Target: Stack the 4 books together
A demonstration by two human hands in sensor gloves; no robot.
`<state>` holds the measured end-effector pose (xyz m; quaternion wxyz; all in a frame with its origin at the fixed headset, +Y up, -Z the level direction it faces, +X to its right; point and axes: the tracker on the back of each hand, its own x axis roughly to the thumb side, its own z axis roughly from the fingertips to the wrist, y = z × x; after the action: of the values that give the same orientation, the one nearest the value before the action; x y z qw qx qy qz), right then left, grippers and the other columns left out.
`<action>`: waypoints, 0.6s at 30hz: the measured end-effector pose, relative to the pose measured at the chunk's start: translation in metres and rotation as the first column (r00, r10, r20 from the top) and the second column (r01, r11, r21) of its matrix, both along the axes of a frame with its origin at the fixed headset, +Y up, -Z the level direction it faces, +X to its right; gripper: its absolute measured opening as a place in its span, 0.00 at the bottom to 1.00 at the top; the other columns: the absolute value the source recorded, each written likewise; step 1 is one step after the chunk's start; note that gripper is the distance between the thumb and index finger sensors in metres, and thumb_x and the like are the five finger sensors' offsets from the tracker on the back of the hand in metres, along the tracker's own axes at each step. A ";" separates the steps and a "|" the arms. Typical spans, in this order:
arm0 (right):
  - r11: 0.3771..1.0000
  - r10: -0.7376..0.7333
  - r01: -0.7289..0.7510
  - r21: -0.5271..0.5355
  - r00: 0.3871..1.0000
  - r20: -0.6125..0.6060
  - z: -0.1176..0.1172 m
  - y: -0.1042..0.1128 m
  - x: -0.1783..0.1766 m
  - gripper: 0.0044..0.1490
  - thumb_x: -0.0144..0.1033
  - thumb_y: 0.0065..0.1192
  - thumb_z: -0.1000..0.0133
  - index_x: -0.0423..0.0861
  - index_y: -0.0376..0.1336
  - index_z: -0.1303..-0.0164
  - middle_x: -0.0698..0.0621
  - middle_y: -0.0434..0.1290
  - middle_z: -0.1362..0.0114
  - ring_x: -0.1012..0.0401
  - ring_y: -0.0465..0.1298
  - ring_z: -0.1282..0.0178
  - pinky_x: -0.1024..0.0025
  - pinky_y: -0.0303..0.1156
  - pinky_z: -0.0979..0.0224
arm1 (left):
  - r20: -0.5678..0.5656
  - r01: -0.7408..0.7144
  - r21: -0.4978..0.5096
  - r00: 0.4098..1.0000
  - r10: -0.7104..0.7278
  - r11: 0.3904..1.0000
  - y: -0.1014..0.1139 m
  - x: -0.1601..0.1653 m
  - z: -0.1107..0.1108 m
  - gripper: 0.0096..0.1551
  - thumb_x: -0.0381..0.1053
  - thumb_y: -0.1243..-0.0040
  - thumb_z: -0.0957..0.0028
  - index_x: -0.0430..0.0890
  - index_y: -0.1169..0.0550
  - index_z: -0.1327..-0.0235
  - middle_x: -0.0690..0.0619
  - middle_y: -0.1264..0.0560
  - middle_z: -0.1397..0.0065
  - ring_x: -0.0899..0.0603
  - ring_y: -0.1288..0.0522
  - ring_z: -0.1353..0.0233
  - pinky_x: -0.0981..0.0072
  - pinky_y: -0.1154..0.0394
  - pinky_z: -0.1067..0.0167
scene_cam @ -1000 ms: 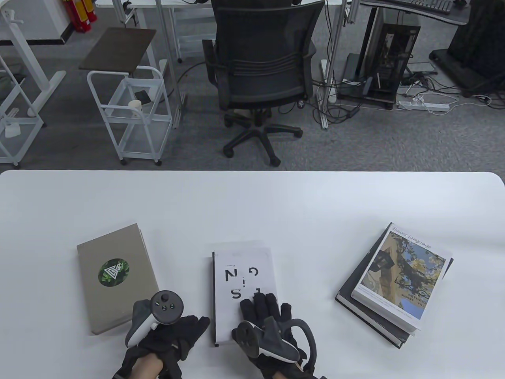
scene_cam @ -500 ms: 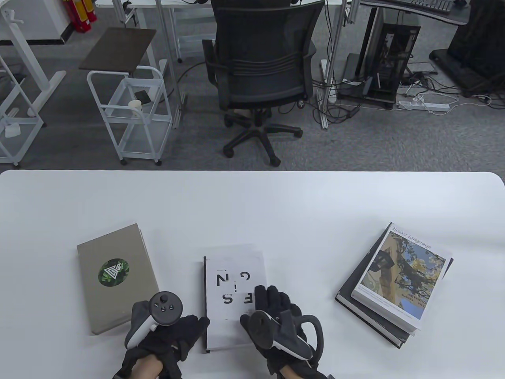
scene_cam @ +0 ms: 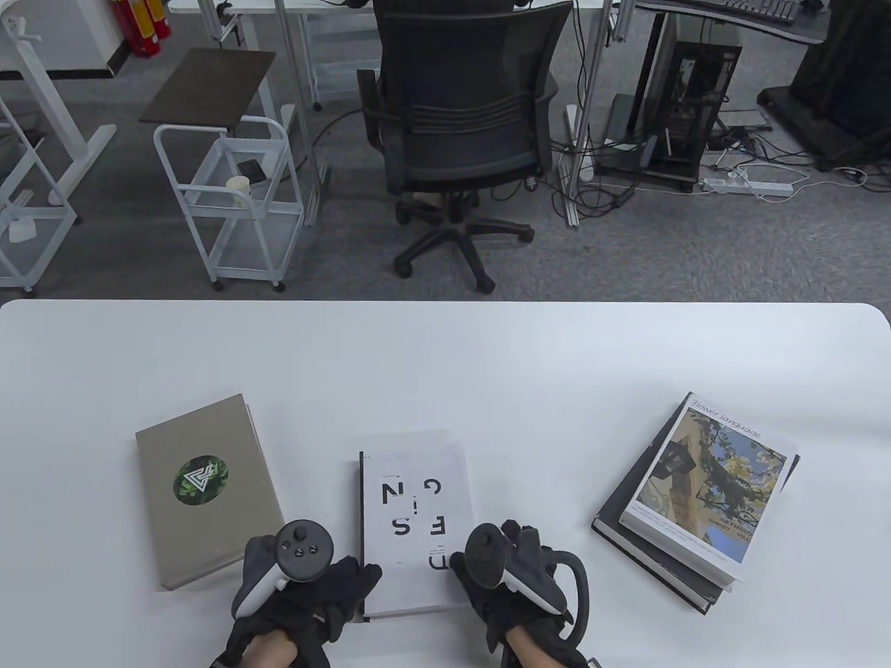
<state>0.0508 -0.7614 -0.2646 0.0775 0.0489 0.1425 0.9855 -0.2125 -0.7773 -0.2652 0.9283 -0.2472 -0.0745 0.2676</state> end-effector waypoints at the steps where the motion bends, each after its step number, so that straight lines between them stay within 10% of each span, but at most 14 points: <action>1: 1.000 0.008 -0.008 -0.001 1.000 -0.005 0.000 0.000 -0.001 0.49 0.62 0.42 0.32 0.30 0.65 0.26 0.30 0.59 0.18 0.32 0.58 0.22 0.36 0.63 0.25 | 0.001 -0.005 -0.003 1.000 0.005 1.000 0.000 0.001 0.000 0.47 0.70 0.57 0.48 0.33 0.29 0.35 0.45 0.15 0.55 0.43 0.15 0.68 0.43 0.22 0.57; 18: 0.972 -0.235 0.235 0.016 0.972 0.014 0.006 0.008 -0.007 0.48 0.60 0.43 0.31 0.27 0.60 0.24 0.26 0.57 0.19 0.29 0.57 0.23 0.35 0.61 0.25 | 0.007 0.014 0.002 1.000 -0.014 1.000 -0.003 0.004 -0.001 0.50 0.71 0.59 0.49 0.31 0.30 0.35 0.47 0.15 0.56 0.43 0.15 0.65 0.44 0.22 0.57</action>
<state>0.0443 -0.7536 -0.2584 0.1945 0.0582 0.1281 0.9708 -0.2089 -0.7799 -0.2666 0.9301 -0.2479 -0.0760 0.2600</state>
